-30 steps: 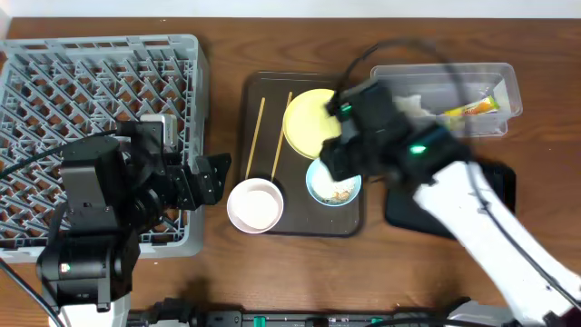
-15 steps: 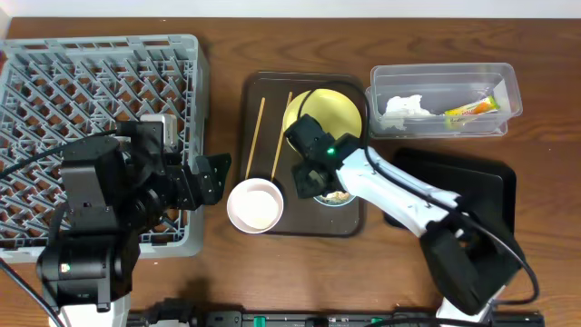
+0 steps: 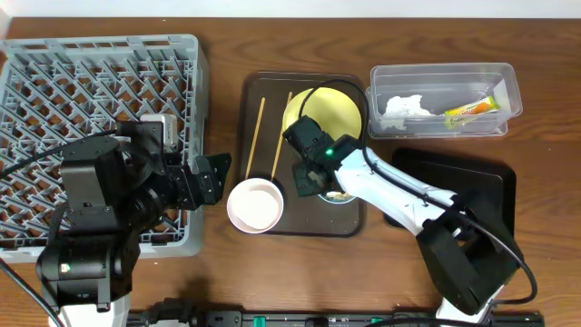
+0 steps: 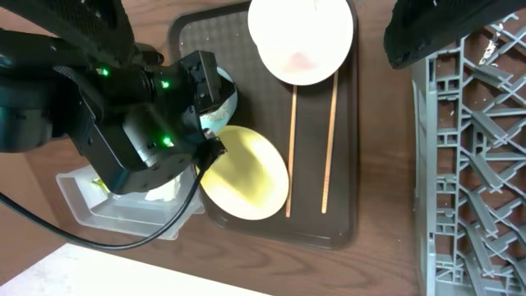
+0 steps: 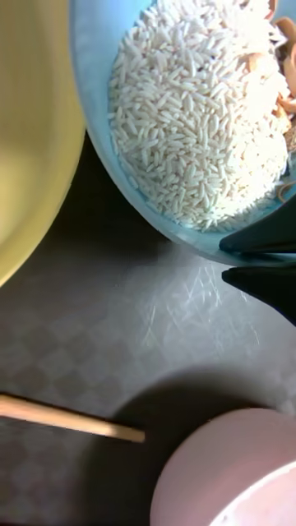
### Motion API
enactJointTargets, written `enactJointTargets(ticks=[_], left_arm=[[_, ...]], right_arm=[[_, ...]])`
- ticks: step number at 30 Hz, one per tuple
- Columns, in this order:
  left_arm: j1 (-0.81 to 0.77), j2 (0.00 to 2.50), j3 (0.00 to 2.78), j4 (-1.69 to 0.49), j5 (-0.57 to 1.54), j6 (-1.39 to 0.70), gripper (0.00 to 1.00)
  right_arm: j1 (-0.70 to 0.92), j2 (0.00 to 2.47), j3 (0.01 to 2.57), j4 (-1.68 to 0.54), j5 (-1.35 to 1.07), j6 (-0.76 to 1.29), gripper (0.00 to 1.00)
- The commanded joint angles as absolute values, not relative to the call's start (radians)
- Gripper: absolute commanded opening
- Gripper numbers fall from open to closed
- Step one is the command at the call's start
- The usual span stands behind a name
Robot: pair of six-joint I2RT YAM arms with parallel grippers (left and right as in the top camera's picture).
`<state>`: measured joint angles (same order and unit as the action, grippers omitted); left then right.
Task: Sort waste into correct bins and load items into the dishwasher
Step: 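Grasp the rim of the blue bowl with the right gripper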
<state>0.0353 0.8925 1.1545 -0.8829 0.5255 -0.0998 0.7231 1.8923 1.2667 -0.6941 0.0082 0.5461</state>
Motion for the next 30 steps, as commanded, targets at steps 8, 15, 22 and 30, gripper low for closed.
enactJointTargets(ticks=[8,15,22,30], left_arm=[[0.031,0.893,1.174,-0.882,0.542,-0.090,0.98],[0.031,0.893,1.174,-0.882,0.542,-0.090,0.98],[0.031,0.893,1.174,-0.882,0.542,-0.090,0.98],[0.031,0.893,1.174,-0.882,0.542,-0.090,0.98]], right_arm=[[0.725,1.904,1.216,-0.671,0.056,0.571,0.21],[0.723,1.901,1.205,-0.659,0.056,0.571,0.01],[0.634,1.737,1.217,-0.737,-0.020,0.571,0.01],[0.357,1.474,1.217,-0.856,-0.266,0.571,0.01]])
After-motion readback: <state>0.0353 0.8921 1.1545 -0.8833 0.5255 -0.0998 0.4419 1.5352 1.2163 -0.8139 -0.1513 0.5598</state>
